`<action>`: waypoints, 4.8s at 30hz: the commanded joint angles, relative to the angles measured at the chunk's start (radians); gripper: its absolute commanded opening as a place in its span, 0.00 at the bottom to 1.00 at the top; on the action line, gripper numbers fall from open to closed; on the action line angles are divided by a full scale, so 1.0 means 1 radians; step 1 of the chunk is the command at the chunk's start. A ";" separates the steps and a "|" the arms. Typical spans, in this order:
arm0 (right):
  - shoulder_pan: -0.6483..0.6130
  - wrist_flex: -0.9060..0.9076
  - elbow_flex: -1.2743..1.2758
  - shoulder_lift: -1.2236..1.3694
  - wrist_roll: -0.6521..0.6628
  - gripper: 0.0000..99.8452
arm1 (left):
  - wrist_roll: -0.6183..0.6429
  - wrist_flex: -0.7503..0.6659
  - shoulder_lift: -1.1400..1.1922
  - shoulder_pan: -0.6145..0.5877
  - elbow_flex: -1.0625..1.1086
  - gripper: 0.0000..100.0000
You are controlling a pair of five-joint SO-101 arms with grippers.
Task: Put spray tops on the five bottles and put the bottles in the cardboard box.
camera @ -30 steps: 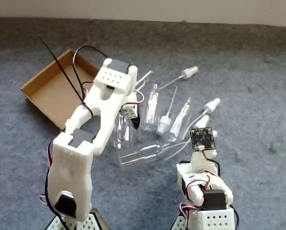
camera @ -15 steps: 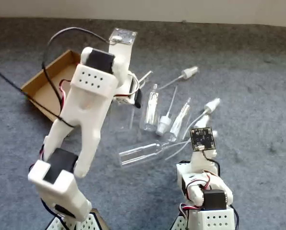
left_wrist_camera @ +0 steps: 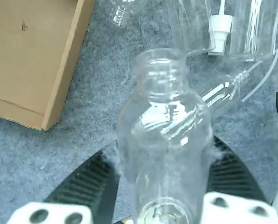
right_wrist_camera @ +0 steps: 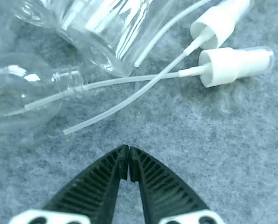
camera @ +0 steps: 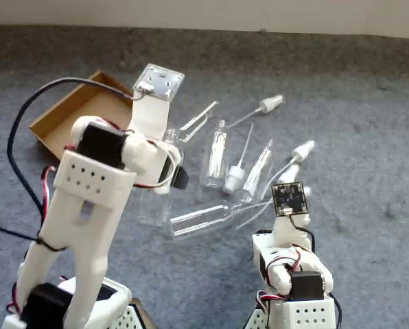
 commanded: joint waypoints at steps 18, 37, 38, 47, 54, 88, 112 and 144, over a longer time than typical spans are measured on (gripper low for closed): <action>0.013 0.007 0.110 -0.010 0.009 0.01 | -0.247 -0.069 -0.561 -0.176 0.383 0.20; 0.022 -0.047 0.101 -0.012 0.009 0.01 | -0.026 -0.799 -0.584 -0.031 0.881 0.19; 0.048 -0.070 0.101 -0.012 0.009 0.01 | -0.031 -0.819 -0.584 -0.004 0.888 0.19; 0.403 -0.308 0.091 -0.012 0.049 0.01 | -0.107 -0.891 -0.585 0.018 0.972 0.19; 0.496 -0.321 -0.050 -0.012 0.281 0.01 | -0.112 -0.881 -0.673 -0.002 0.990 0.19; 0.414 -0.093 -0.941 1.141 0.060 0.14 | -0.012 -0.841 -1.417 -0.186 1.297 0.19; 0.239 -0.091 -1.636 1.979 -0.528 0.15 | -0.006 -0.999 -1.423 -0.285 1.419 0.19; 0.208 0.002 -2.170 2.462 -0.528 0.18 | -0.006 -1.000 -1.423 -0.283 1.425 0.19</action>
